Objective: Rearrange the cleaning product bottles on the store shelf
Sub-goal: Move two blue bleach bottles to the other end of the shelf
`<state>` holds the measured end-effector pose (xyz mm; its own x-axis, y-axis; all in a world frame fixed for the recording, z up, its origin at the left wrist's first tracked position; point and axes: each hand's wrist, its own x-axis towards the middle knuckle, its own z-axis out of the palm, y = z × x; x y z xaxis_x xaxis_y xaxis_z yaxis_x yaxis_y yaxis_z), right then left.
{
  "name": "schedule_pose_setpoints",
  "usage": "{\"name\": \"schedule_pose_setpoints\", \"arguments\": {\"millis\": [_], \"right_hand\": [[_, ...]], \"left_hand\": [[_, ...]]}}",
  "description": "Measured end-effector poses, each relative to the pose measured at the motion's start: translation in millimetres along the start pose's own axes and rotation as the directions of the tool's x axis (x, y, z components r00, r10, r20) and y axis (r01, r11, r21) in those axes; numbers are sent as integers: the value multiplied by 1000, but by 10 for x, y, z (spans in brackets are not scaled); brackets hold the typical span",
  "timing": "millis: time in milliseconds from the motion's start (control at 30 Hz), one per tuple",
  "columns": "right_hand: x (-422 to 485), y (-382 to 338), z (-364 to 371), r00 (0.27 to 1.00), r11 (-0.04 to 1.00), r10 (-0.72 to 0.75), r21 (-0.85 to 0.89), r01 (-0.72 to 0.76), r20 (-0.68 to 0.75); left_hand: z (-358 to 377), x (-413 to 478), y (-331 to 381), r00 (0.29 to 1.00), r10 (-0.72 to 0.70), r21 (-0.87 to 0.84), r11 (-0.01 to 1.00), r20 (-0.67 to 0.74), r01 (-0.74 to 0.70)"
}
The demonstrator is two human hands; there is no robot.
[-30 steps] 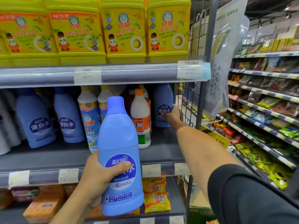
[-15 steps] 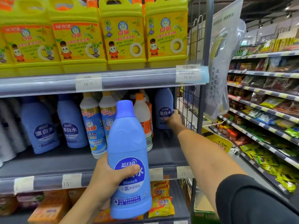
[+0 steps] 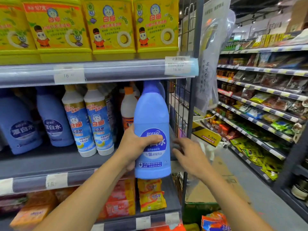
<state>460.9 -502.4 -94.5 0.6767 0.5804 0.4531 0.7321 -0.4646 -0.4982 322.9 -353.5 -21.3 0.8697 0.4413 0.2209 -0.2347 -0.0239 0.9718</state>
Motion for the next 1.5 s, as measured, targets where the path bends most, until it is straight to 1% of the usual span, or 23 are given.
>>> {"name": "schedule_pose_setpoints", "arguments": {"millis": [33, 67, 133, 167, 233, 300, 433, 567, 700, 967, 1000, 1067, 1133, 1200, 1233, 1333, 1500], "right_hand": [[-114, 60, 30, 998, 995, -67, -80, 66, -19], [-197, 113, 77, 992, 986, -121, -114, 118, -20], [-326, 179, 211, 982, 978, -187, -100, 185, -16], [-368, 196, 276, 980, 978, -196, -84, 193, -21], [-405, 217, 379, 979, 980, -192, -65, 188, -63], [-416, 233, 417, 983, 988, -156, -19, 155, -98], [-433, 269, 438, 990, 991, -80, 95, 92, -117], [-435, 276, 430, 991, 990, -77, 111, 89, -110], [-417, 278, 403, 990, 990, -93, 100, 104, -104], [-414, 268, 384, 988, 987, -104, 113, 116, -114], [-417, 266, 388, 988, 987, -102, 116, 115, -114], [-422, 254, 393, 988, 986, -100, 122, 114, -119], [-425, 241, 399, 987, 985, -95, 132, 112, -132], [-424, 233, 406, 987, 984, -92, 139, 110, -128], [-422, 227, 404, 988, 983, -92, 145, 110, -124], [-417, 220, 402, 988, 983, -99, 140, 116, -122], [-435, 229, 412, 983, 983, -107, 131, 127, -151]], "left_hand": [[23, 79, 5, 1000, 2, 3, 1000, 2, -2], [51, 158, -2, 1000, 3, 11, 1000, -3, -3], [108, 303, -37, 1000, 7, 36, 999, -29, -6], [133, 364, -63, 999, 5, 46, 999, -43, -3], [176, 471, -122, 998, -9, 55, 998, -65, 13], [205, 562, -165, 996, -20, 55, 998, -90, 25], [207, 727, -229, 985, -19, 34, 999, -172, 26], [220, 855, -291, 983, 7, 82, 997, -185, 9], [260, 959, -332, 982, -12, 77, 997, -188, 27], [342, 955, -398, 973, -21, 164, 985, -228, 59], [376, 919, -410, 967, -9, 201, 978, -256, 63], [498, 826, -473, 933, 39, 333, 939, -358, 89], [675, 742, -545, 869, 91, 474, 863, -487, 176], [843, 711, -594, 801, 122, 533, 803, -586, 267], [908, 714, -611, 780, 129, 546, 783, -612, 298], [996, 801, -645, 760, 87, 546, 748, -644, 377], [888, 1111, -709, 757, 85, 539, 754, -648, 377]]}}
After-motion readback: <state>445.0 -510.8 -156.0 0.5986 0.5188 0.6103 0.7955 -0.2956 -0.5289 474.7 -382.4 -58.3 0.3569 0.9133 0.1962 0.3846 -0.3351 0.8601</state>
